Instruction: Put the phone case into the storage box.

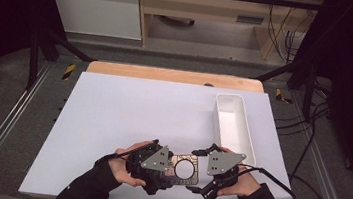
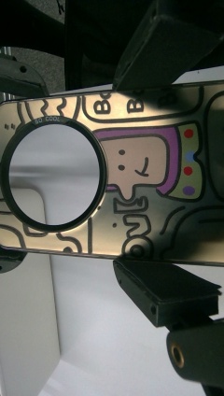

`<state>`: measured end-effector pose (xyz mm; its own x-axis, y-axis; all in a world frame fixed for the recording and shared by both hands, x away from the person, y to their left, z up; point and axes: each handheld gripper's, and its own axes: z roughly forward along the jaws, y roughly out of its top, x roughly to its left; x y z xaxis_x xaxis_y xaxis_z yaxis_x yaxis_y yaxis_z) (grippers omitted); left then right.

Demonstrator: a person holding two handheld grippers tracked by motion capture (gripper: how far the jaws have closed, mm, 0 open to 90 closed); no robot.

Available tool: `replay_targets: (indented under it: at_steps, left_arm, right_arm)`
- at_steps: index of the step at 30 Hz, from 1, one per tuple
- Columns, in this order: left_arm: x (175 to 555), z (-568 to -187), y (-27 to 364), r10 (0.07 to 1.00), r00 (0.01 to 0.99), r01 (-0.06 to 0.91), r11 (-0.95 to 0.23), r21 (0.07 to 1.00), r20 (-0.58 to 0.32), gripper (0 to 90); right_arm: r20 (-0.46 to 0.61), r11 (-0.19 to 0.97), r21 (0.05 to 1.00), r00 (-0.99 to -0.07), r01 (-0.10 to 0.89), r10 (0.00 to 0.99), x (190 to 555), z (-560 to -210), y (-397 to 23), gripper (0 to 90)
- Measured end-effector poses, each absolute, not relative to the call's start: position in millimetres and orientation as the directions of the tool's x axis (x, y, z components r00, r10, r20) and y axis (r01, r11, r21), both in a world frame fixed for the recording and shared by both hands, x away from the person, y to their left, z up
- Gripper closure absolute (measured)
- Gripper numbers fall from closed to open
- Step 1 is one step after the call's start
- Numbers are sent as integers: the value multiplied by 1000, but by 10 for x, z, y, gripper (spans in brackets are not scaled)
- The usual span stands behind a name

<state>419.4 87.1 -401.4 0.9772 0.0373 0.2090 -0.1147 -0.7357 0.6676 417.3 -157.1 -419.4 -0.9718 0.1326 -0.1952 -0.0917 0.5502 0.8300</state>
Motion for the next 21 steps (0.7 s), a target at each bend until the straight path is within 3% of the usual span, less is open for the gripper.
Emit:
replay_targets:
  at_steps: [21]
  left_arm:
    - [4156, -4055, 840, 6, 978, -139, -728, 671, 209, 117]
  right_arm:
    - [-228, 539, 828, -971, -156, 70, 4144, -4276, -1519, 102]
